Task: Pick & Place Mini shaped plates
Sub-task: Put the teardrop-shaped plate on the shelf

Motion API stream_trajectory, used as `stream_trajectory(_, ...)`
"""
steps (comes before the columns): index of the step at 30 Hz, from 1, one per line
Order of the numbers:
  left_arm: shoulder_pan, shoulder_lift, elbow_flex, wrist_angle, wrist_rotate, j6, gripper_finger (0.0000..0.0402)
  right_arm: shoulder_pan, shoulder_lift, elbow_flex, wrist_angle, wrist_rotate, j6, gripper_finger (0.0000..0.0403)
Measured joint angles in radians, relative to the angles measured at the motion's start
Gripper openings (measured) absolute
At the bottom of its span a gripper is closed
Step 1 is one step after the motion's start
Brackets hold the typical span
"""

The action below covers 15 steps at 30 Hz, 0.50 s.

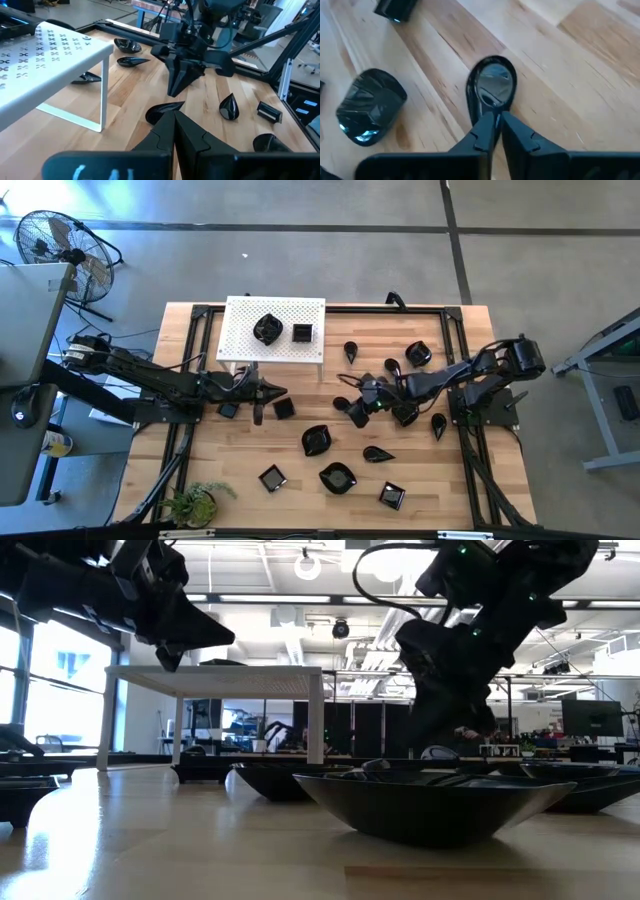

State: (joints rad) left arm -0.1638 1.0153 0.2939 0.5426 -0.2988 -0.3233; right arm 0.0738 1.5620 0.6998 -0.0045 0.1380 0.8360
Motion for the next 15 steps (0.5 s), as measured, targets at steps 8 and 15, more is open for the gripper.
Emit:
stream_trajectory(8, 0.0, 0.0, 0.0, 0.0, 0.0, 0.0, 0.0001, -0.046, 0.072, 0.0, 0.084, -0.019, -0.033, 0.0096)
stream_trajectory(15, 0.0, 0.0, 0.0, 0.0, -0.001, -0.001, 0.0001, -0.05, 0.156, 0.0, 0.153, -0.038, -0.033, 0.0067)
